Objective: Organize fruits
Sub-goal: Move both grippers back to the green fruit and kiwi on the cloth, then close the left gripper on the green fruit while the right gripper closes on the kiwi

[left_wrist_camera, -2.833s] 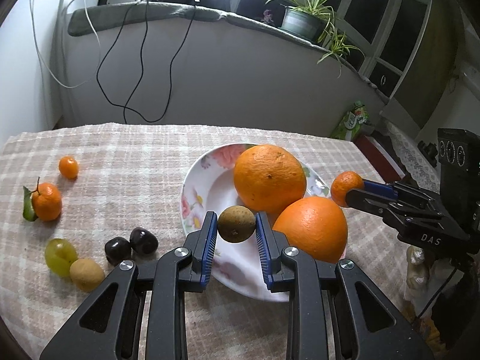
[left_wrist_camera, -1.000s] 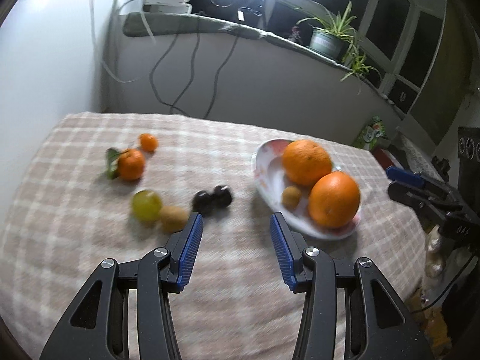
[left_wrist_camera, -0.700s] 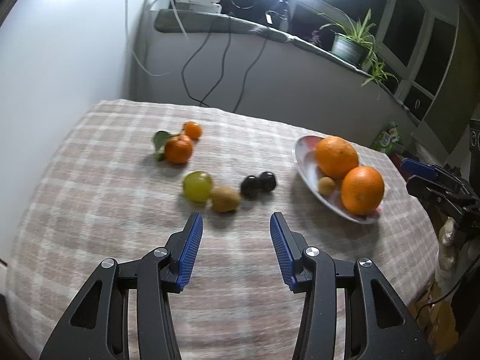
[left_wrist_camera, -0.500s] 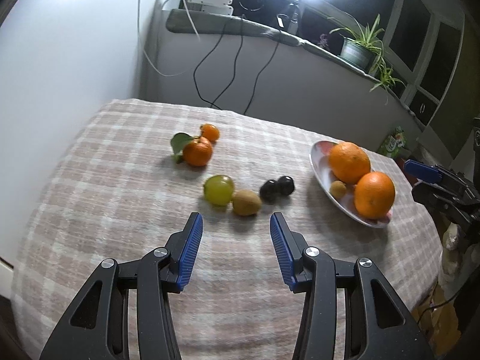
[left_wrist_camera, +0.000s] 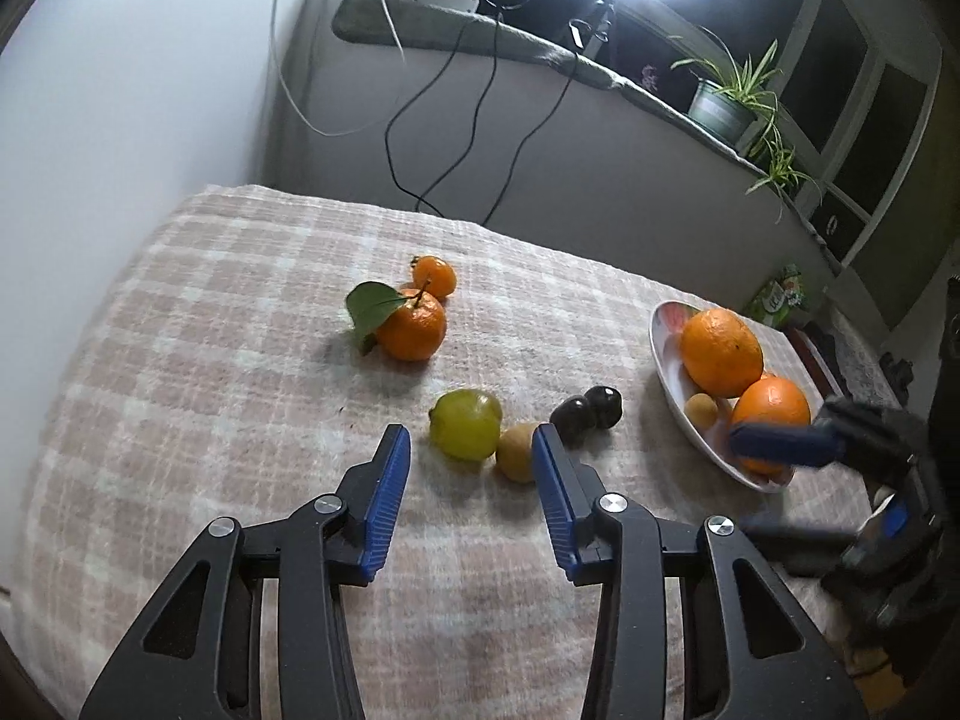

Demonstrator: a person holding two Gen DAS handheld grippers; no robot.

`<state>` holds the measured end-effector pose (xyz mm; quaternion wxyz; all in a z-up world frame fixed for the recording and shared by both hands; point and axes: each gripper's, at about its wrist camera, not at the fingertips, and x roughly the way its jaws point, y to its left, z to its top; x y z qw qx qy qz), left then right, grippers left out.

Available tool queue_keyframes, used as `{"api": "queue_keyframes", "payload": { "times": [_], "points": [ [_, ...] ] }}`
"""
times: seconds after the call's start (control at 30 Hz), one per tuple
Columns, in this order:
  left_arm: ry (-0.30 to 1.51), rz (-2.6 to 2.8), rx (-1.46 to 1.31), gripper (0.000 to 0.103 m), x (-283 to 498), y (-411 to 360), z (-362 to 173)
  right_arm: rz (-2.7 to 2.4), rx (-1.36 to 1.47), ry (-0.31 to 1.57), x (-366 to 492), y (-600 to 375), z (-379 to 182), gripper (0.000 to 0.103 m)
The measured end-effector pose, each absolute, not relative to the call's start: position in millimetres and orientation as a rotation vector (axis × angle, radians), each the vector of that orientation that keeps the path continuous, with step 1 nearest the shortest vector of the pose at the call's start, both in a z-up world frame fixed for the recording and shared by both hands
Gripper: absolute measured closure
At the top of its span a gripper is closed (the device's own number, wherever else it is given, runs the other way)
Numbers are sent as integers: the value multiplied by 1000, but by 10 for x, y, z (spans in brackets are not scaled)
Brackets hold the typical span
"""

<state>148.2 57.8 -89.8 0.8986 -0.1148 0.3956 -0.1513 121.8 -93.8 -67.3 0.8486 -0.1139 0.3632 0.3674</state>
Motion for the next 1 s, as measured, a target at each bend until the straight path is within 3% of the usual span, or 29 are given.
{"api": "queue_keyframes", "payload": {
  "times": [0.2,0.8,1.0],
  "points": [
    [850,-345,-238,64,1655,560,-974,770,-245,812,1358,-674,-908,61],
    [904,-390,-225,64,1887,541,-1094,708,-276,849,1709,-450,-1178,61],
    [905,-398,-225,72,1922,532,-1101,687,-296,863,1766,-424,-1202,61]
  ]
}}
